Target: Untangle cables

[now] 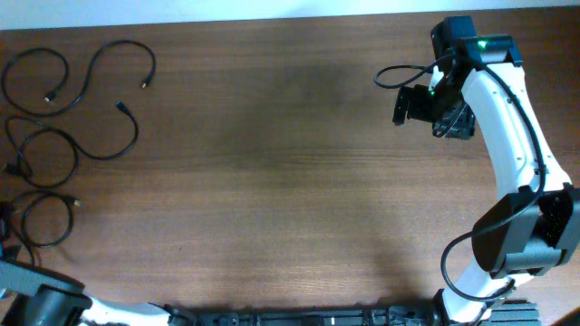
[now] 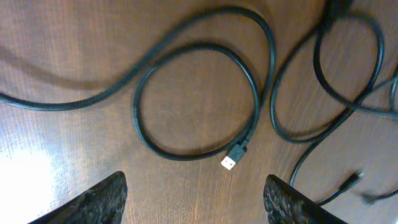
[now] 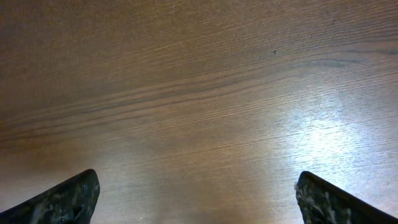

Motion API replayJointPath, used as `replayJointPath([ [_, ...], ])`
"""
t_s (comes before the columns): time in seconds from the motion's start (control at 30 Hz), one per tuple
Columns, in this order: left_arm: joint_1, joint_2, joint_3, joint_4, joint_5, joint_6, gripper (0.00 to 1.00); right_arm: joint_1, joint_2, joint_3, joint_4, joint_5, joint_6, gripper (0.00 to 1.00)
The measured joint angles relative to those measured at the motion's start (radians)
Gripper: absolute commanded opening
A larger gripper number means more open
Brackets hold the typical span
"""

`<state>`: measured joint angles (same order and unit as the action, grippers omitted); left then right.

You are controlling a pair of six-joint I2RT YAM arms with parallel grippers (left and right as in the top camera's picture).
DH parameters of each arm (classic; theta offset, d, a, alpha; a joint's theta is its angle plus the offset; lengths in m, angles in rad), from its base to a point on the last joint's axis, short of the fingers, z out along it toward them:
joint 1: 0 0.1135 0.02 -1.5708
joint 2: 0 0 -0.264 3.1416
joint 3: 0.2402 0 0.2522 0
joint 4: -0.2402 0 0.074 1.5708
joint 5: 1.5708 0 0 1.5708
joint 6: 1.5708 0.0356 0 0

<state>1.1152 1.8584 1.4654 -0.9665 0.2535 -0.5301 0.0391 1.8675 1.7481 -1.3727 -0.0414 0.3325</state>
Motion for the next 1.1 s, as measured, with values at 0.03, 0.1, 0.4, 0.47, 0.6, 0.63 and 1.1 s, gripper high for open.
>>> replayJointPath([
  [0.03, -0.028, 0.000, -0.002, 0.004, -0.019, 0.012, 0.70, 0.000, 0.000, 0.000, 0.000, 0.000, 0.000, 0.98],
  [0.1, -0.092, 0.000, -0.013, 0.014, -0.080, 0.023, 0.72, 0.000, 0.000, 0.000, 0.000, 0.000, 0.000, 0.98],
  [0.4, -0.272, -0.001, -0.119, 0.190, -0.278, 0.035, 0.76, 0.000, 0.000, 0.000, 0.000, 0.000, 0.000, 0.98],
  [0.47, -0.275, -0.001, -0.142, 0.231, -0.298, 0.032, 0.71, 0.000, 0.000, 0.000, 0.001, 0.000, 0.000, 0.99],
  [0.6, -0.277, -0.001, -0.155, 0.282, -0.311, 0.029, 0.89, 0.000, 0.000, 0.000, 0.000, 0.000, 0.000, 0.99],
  [0.63, -0.281, -0.001, -0.156, 0.291, -0.312, 0.029, 0.91, 0.000, 0.000, 0.000, 0.000, 0.000, 0.000, 0.98],
  [1.1, -0.349, 0.135, -0.158, 0.344, -0.439, 0.061, 0.78, 0.000, 0.000, 0.000, 0.000, 0.000, 0.001, 0.98],
])
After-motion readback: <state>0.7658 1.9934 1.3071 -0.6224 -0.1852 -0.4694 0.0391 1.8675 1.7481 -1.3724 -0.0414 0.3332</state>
